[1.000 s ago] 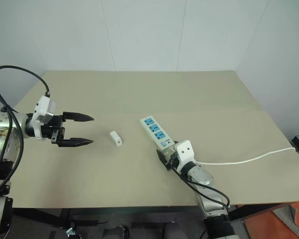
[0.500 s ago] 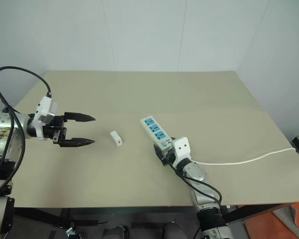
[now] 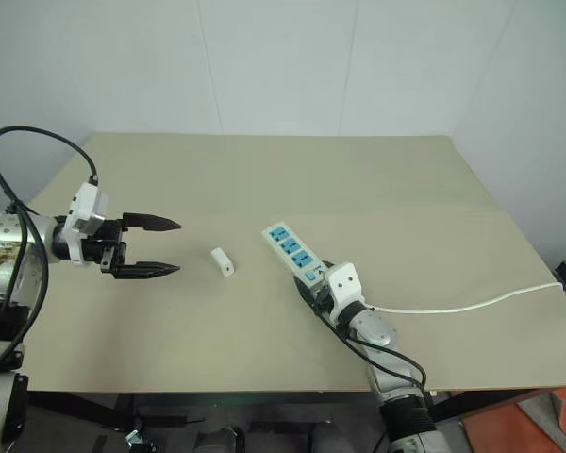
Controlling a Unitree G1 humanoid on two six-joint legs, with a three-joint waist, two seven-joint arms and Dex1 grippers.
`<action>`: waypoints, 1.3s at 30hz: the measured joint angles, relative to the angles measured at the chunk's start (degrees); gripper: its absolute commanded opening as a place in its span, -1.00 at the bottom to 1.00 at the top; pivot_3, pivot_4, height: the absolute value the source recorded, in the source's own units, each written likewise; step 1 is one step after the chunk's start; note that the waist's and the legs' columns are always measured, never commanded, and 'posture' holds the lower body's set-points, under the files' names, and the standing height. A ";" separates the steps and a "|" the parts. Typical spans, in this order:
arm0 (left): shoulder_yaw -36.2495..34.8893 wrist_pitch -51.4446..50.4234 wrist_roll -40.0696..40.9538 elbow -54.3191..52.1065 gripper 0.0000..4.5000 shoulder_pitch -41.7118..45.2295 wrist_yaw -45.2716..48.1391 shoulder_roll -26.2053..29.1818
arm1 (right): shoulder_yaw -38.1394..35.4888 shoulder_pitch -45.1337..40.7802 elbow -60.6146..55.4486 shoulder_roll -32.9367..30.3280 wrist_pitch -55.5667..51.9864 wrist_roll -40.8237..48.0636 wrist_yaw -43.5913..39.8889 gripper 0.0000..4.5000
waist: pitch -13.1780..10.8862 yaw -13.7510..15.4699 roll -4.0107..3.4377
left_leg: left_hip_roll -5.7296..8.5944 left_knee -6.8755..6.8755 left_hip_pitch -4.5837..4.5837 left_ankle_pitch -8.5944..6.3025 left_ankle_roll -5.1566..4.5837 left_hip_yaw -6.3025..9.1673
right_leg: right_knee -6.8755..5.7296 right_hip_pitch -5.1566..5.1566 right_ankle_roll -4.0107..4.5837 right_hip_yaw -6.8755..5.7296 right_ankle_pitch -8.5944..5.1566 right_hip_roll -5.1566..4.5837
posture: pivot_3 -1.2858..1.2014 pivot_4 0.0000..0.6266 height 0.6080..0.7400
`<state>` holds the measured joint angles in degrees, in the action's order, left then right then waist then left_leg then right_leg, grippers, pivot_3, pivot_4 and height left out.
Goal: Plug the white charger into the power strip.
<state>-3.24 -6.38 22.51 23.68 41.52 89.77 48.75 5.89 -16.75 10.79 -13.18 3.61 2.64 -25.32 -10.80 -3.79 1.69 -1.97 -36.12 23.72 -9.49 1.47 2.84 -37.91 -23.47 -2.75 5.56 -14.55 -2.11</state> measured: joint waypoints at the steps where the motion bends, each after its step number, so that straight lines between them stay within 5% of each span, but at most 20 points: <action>1: 0.08 0.01 0.00 0.92 1.00 1.20 0.44 -0.30 | -0.07 0.06 -0.40 -1.39 -0.32 0.37 -1.06 0.52 | 0.00 0.15 0.00 | 0.01 -0.03 0.00 0.00 0.00 0.00 | 0.01 0.03 -0.01 -0.02 0.00 -0.01 | 0.03 -0.52 1.00; 7: 7.23 4.88 -1.14 10.66 1.00 11.04 2.38 -0.01 | -3.82 2.75 -5.18 -12.80 -5.81 9.66 -15.52 0.52 | 0.01 0.54 0.02 | 0.01 -0.01 0.01 0.00 0.00 0.01 | 0.16 0.11 -0.02 -0.03 -0.01 -0.01 | 0.03 -0.52 1.00; 12: 22.83 12.02 0.38 18.05 1.00 21.70 2.51 2.19 | -4.72 5.53 -5.84 -18.98 -6.06 16.44 -29.71 0.52 | -0.02 0.43 0.06 | 0.02 -0.04 0.05 0.00 0.00 -0.01 | 0.25 0.11 -0.10 -0.01 0.03 -0.01 | 0.03 -0.52 1.00; 19: 48.83 22.87 4.92 24.55 1.00 38.16 2.52 -0.73 | -1.03 1.84 -2.20 -19.20 -3.59 18.15 -44.18 0.52 | -0.06 -0.20 0.09 | 0.03 -0.11 0.09 -0.01 0.00 -0.01 | 0.25 0.10 -0.13 0.02 0.03 0.00 | 0.03 -0.52 1.00; 28: 78.96 40.27 4.81 33.16 1.00 51.35 2.55 -7.91 | 4.86 -7.90 4.93 -15.29 -3.05 15.32 -49.60 0.52 | -0.25 -0.01 0.10 | 0.06 -0.29 0.83 0.00 -0.01 0.01 | -0.05 -0.69 -0.14 0.09 0.04 0.02 | 0.03 -0.52 1.00; 39: 89.15 53.23 0.00 40.69 1.00 55.58 2.56 -18.20 | 5.78 -9.29 6.82 -14.34 -2.80 13.69 -50.50 0.52 | -0.25 -0.23 0.11 | 0.07 -0.41 0.85 0.00 -0.02 0.00 | -0.09 -0.70 -0.14 0.12 0.03 0.02 | 0.03 -0.52 1.00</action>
<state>85.91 46.85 22.52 64.38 97.10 92.33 30.55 11.67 -26.04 17.62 -27.52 0.81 16.33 -75.82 -11.05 -4.02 1.80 -1.90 -36.53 24.56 -9.49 1.45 2.84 -38.00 -24.17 -2.89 5.69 -14.51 -2.09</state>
